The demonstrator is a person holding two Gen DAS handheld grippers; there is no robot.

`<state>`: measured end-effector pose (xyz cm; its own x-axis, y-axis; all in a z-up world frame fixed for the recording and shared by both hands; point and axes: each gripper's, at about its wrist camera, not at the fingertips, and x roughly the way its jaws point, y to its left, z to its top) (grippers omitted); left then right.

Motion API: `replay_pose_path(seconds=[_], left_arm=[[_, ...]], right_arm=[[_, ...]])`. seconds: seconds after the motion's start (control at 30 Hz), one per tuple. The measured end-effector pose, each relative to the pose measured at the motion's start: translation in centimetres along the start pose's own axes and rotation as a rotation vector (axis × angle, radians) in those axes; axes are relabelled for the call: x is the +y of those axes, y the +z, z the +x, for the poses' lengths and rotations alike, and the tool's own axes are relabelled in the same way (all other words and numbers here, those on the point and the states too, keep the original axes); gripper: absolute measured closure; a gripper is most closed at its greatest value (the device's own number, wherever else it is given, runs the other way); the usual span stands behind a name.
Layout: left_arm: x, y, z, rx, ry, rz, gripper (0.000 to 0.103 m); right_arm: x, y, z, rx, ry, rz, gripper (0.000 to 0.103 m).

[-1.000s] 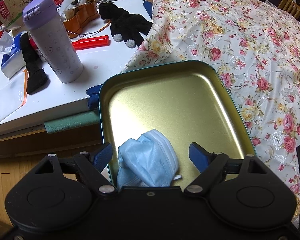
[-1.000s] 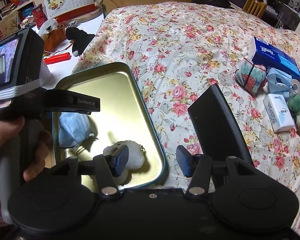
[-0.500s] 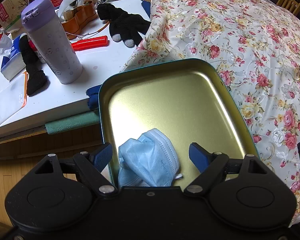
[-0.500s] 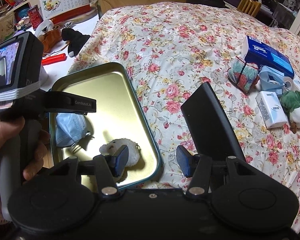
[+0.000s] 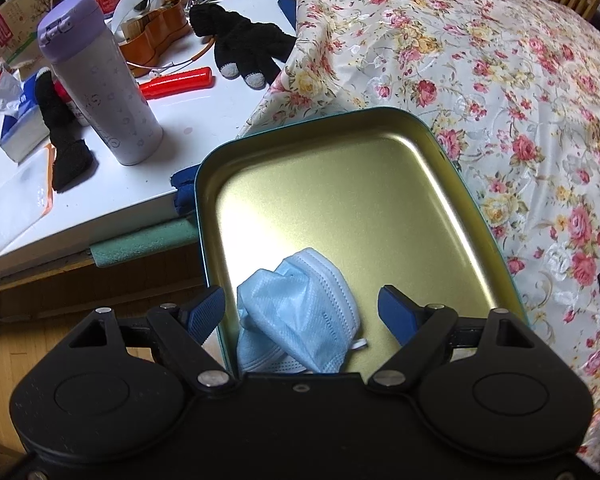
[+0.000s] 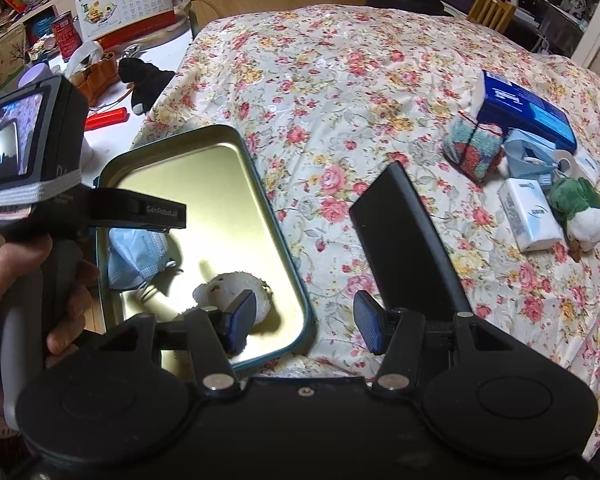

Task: Organize soft objects
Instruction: 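Move both tools back from the tray to the pile on the bedspread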

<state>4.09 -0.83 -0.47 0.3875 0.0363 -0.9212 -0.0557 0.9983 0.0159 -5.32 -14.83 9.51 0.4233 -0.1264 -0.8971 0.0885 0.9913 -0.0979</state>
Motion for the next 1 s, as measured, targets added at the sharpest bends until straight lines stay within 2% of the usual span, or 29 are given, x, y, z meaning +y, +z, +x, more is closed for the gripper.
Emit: replay_pose_path(seconds=[0.23, 0.47, 0.7, 1.0], left_arm=[[-0.9, -0.9, -1.0, -0.007, 0.011, 0.043, 0.022], [-3.7, -2.1, -4.7, -0.053, -0.007, 0.095, 0.021], [-8.9, -2.5, -9.2, -0.103, -0.078, 0.204, 0.017], [-17.0, -1.2, -13.1, -0.148, -0.177, 0.344, 0.015]], right_arm=[[-3.5, -0.7, -1.7, -0.002, -0.033, 0.072, 0.049], [-9.4, -2.3, -3.4, -0.018, -0.076, 0.176, 0.046], [-18.4, -3.9, -4.1, -0.050, -0.178, 0.322, 0.043], [-30.2, -4.6, -1.4, 0.000, -0.326, 0.530, 0.041]])
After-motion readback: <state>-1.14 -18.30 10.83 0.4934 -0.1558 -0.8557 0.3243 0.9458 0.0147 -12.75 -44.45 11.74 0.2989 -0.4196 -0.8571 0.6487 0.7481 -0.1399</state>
